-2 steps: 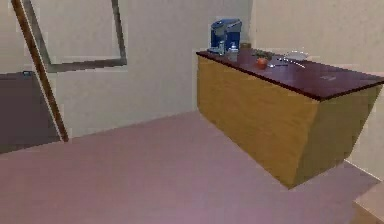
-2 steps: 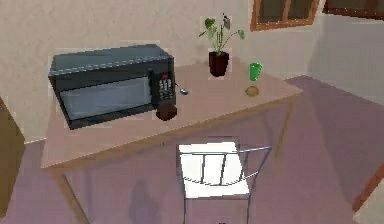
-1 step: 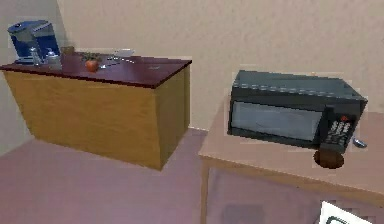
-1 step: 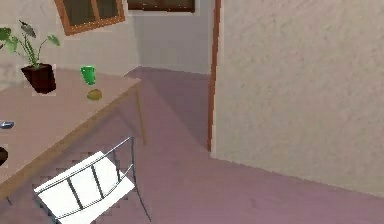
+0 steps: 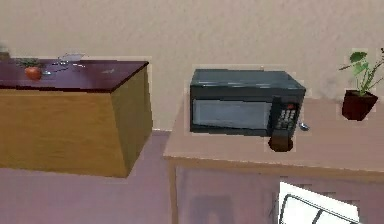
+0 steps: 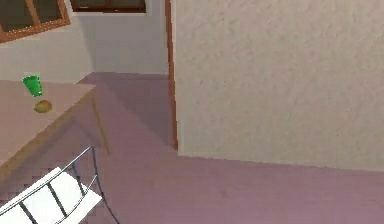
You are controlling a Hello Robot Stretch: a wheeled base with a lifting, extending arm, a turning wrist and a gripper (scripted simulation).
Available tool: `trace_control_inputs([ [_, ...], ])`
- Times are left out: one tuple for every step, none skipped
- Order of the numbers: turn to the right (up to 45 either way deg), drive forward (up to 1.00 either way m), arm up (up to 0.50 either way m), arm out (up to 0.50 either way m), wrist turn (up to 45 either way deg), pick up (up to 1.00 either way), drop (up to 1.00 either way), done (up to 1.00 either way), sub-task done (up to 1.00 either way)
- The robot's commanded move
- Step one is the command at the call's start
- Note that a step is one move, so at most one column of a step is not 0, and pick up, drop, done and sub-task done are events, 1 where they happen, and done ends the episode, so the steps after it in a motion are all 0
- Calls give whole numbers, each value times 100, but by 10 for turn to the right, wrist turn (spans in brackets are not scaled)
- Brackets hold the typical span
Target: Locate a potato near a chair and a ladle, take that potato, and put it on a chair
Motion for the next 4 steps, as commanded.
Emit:
trace_control_inputs([
  [0, 60, 0, 0, 0, 0, 0, 0, 0],
  [-300, 0, 0, 0, 0, 0, 0, 0, 0],
  [0, 0, 50, 0, 0, 0, 0, 0, 0],
  [0, 0, 38, 0, 0, 0, 0, 0, 0],
])
